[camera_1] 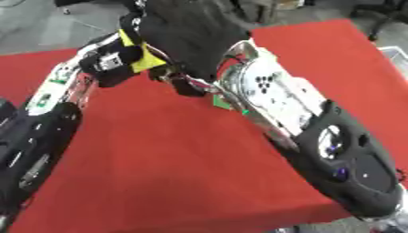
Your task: Pick up the objects with one hand, pass them to the other hand, and then place them into the box on the other side of the table.
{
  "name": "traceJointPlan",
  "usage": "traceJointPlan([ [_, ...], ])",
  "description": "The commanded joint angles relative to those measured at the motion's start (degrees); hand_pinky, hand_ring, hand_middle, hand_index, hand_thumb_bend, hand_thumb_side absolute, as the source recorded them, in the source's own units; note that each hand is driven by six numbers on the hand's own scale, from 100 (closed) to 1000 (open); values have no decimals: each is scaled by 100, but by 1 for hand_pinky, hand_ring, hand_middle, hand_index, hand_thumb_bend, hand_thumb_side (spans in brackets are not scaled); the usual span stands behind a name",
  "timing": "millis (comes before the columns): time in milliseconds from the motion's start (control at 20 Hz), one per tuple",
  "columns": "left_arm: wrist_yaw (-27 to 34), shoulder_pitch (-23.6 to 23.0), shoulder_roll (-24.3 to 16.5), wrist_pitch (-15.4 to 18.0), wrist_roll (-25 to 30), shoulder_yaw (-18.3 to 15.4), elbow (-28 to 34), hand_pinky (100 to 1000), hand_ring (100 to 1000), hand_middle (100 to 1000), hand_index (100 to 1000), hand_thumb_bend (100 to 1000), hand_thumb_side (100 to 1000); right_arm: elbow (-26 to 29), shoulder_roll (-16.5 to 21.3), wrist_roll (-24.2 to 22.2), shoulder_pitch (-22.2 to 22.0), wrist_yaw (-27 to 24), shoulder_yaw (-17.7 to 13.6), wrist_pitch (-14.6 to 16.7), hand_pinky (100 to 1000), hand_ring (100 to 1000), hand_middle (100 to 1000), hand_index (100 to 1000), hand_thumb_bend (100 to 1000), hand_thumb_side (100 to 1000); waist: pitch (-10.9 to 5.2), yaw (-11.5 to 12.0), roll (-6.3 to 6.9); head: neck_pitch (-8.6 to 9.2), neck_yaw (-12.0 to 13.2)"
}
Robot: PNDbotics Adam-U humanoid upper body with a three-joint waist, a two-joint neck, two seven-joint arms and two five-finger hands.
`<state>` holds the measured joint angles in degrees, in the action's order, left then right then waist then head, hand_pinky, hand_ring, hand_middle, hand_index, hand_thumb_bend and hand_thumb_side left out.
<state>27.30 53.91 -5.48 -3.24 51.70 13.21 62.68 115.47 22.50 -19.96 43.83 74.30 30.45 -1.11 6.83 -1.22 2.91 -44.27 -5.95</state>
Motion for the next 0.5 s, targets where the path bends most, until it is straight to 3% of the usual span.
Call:
traceJointPlan([
  [50, -136, 122, -6, 60, 27, -149, 32, 714, 367, 180, 387, 100, 260, -87, 102, -3, 27, 113, -43, -49, 100, 722, 548, 694, 485, 130, -68, 9, -17, 15, -2],
  [150, -263, 108, -9, 161, 27, -165, -81, 714, 366, 179, 386, 100, 260, -87, 113, 41, 31, 267, -57, -85, 100, 762, 704, 879, 599, 297, -69, 6, -13, 15, -2],
  [250, -358, 102, 0, 260, 27, -167, -167, 715, 366, 178, 384, 100, 261, -87, 118, 30, 24, 397, -50, -139, 100, 829, 853, 1000, 668, 355, -68, 3, -9, 15, -3],
  [500, -507, 92, 6, 444, 27, -174, -319, 715, 366, 177, 383, 100, 263, -87, 121, -73, 14, 524, -19, -295, 100, 903, 994, 1000, 735, 364, -69, 1, 0, 15, -8],
])
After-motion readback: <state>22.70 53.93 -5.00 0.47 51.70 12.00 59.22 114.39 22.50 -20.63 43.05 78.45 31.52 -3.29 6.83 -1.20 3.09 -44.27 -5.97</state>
